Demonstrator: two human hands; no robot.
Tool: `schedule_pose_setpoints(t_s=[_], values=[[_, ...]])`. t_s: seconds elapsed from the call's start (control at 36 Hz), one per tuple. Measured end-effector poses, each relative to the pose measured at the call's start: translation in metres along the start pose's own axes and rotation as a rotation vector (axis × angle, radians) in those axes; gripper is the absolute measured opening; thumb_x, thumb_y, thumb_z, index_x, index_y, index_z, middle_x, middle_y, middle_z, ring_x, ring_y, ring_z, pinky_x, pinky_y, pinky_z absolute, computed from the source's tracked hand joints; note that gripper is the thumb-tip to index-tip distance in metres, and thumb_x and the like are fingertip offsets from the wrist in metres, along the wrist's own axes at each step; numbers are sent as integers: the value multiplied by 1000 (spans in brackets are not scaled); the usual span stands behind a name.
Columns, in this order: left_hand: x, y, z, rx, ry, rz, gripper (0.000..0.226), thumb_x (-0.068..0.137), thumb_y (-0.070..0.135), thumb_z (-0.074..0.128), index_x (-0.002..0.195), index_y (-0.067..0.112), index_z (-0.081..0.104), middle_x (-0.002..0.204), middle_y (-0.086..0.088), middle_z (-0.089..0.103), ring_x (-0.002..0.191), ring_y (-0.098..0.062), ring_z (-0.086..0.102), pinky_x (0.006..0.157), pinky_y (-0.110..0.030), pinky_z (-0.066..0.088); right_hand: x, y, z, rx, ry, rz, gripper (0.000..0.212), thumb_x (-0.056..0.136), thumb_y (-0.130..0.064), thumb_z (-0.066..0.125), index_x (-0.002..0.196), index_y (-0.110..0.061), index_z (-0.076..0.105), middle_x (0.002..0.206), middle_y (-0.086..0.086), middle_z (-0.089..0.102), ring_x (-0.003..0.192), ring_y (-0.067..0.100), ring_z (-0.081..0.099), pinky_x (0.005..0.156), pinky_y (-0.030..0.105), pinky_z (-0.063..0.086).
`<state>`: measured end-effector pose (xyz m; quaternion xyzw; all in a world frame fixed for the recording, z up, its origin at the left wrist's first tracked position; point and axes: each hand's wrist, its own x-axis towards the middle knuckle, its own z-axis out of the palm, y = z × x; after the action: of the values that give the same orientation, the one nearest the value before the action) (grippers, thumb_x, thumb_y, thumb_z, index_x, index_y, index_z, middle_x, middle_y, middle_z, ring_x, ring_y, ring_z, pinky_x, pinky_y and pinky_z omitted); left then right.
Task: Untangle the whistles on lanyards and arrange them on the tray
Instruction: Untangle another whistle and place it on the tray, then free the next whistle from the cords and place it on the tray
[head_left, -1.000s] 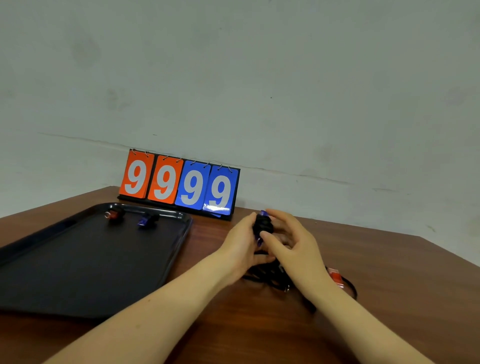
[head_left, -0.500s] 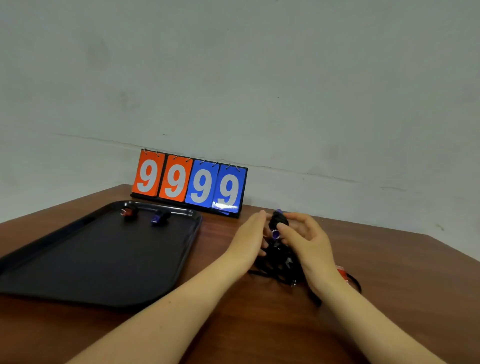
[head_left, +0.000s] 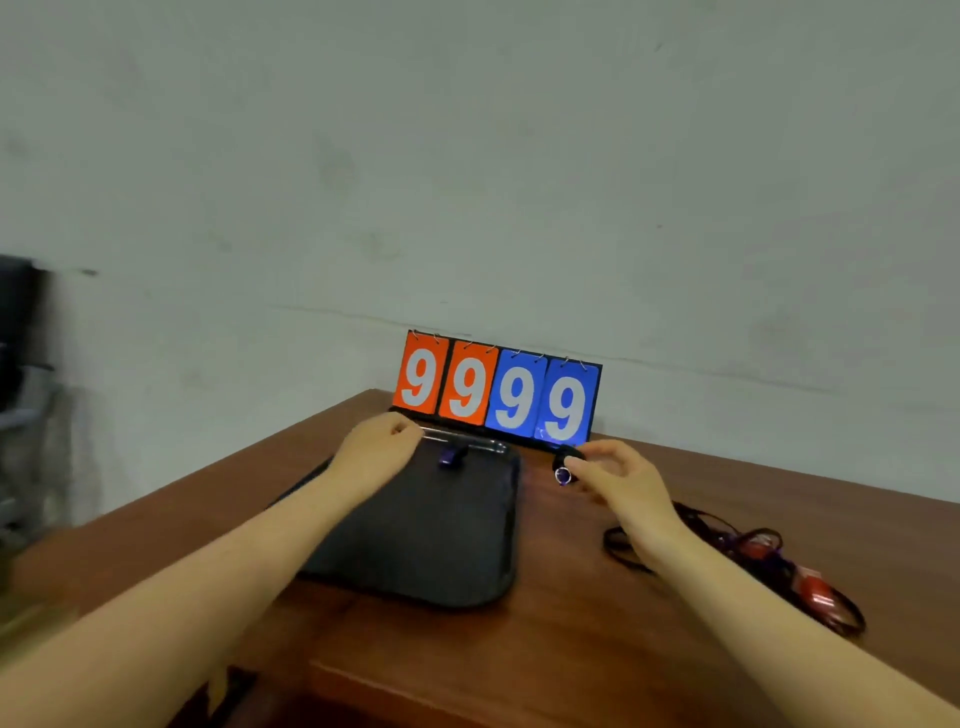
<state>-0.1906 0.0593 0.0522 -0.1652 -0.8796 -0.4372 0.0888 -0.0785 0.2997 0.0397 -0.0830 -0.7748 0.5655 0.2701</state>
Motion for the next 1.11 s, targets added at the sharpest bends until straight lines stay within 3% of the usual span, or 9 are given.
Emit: schedule_pose_setpoints(t_s=[0.11, 0.19, 0.25, 0.33, 0.58, 0.72, 0.92, 1.03, 1.11], values=[[-2, -55, -39, 97, 51, -120, 22, 96, 30, 49, 105, 21, 67, 110, 2, 64, 97, -15, 57, 79, -30, 44, 22, 7, 38, -143, -38, -31, 23, 81, -26, 74, 99, -19, 62, 97, 4, 69, 90, 17, 68, 77, 28, 55], [-1, -87, -51, 143, 50, -143, 24, 93, 36, 50, 108, 28, 67, 120, 3, 64, 113, -22, 55, 95, -37, 46, 37, 15, 58, -247, -56, -30, 26, 81, -28, 75, 100, -18, 61, 96, 3, 68, 89, 16, 66, 75, 25, 52], [-3, -99, -53, 137, 8, -146, 27, 95, 37, 48, 113, 27, 66, 115, 5, 62, 109, -18, 55, 90, -32, 45, 47, 19, 69, -309, -65, -27, 28, 81, -28, 75, 102, -18, 60, 93, 2, 67, 86, 14, 64, 68, 21, 48], [1, -111, -52, 83, 0, -98, 20, 96, 32, 42, 92, 31, 61, 94, 7, 55, 85, -12, 49, 73, -29, 39, 64, 25, 85, -399, -79, -33, 26, 81, -30, 74, 100, -20, 59, 90, 0, 68, 84, 12, 63, 63, 19, 43], [15, -120, -50, 96, -12, -77, 28, 92, 21, 49, 103, 28, 74, 109, 9, 68, 100, -16, 61, 87, -33, 50, 102, 44, 99, -604, -72, -43, 26, 85, -33, 71, 103, -18, 59, 82, -1, 66, 77, 10, 61, 65, 23, 45], [17, -127, -48, 102, -4, -85, 30, 91, 22, 47, 102, 32, 73, 110, 10, 69, 97, -15, 61, 85, -35, 53, 111, 51, 105, -719, -101, -40, 33, 91, -38, 61, 116, -16, 59, 100, 2, 64, 88, 15, 58, 79, 27, 46], [13, -126, -49, 27, 18, -62, 16, 89, 33, 46, 78, 34, 57, 83, 8, 55, 76, -14, 51, 73, -38, 47, 84, 42, 101, -692, -18, -88, 39, 95, -28, 56, 131, -12, 52, 110, 7, 60, 95, 17, 57, 83, 29, 48], [3, -116, -53, -124, 100, -8, 24, 99, 30, 46, 108, 25, 67, 109, 8, 62, 103, -11, 55, 91, -32, 46, 50, 33, 88, -709, -92, -137, 39, 94, -29, 56, 131, -17, 50, 112, 2, 55, 97, 14, 55, 83, 28, 48], [-7, -103, -56, 62, 58, 102, 22, 99, 31, 46, 109, 28, 65, 113, 7, 58, 101, -9, 54, 80, -21, 43, 22, 18, 60, -714, -194, -187, 36, 95, -30, 54, 130, -24, 50, 114, -4, 55, 98, 9, 54, 83, 22, 45]])
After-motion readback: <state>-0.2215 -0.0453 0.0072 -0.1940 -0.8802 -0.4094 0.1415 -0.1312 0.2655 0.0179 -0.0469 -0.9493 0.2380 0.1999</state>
